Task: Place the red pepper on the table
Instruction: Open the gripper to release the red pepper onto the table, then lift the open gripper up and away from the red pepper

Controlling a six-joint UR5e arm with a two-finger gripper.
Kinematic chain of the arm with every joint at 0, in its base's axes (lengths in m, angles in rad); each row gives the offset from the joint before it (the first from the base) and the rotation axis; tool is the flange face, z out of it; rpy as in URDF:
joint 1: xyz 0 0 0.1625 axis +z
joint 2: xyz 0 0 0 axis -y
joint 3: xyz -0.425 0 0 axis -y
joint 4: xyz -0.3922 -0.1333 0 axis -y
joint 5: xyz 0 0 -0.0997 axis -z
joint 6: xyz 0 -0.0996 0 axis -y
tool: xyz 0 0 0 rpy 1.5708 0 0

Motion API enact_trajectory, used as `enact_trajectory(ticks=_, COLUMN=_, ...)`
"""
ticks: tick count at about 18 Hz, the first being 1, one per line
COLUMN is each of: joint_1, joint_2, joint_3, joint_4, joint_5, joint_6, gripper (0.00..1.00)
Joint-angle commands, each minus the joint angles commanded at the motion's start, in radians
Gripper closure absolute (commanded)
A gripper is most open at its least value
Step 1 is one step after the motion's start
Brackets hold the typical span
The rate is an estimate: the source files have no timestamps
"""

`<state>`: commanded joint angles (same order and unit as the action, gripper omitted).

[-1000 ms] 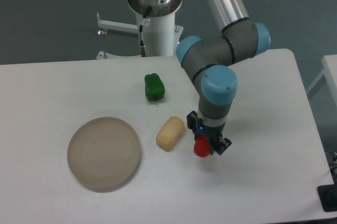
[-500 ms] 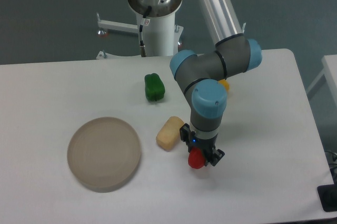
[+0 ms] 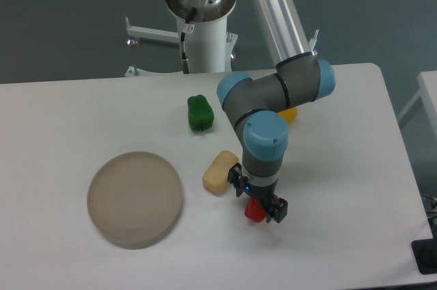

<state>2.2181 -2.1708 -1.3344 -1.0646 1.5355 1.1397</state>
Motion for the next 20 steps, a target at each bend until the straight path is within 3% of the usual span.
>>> enact_trajectory(ticks=3, joint_1=0.057, joint_2=0.08, joint_3=-0.052, joint_4=-0.027, joint_5=-0.006, joint_6=0.104, gripper=0.0)
enact_trajectory(ticks=5, joint_1=0.098, joint_2=0.123, joint_3=-0.055, joint_4=-0.115, joint_5=-0.008, joint_6=0.165, gripper=0.0)
enact_trajectory(ticks=9, joint_1=0.15, joint_2=0.181, joint_3=-0.052, joint_4=-0.222, joint_5=-0.003, joint_6=0.331, gripper=0.0)
enact_trajectory(ticks=11, joint_1=0.161, joint_2=0.187, joint_3=-0.04, joint_4=-0.262, joint_5=0.002, joint_6=0.365, gripper=0.0)
enact_trajectory(ticks=17, joint_1=0.16, joint_2=0.184, joint_3=-0.032, joint_4=-0.284, joint_5=0.046, joint_6=0.37, gripper=0.0)
enact_trajectory(ticks=20, joint_1=0.155, joint_2=0.169, joint_3=-0.002, joint_4=-0.325, joint_5=0.058, joint_6=0.37, gripper=0.0)
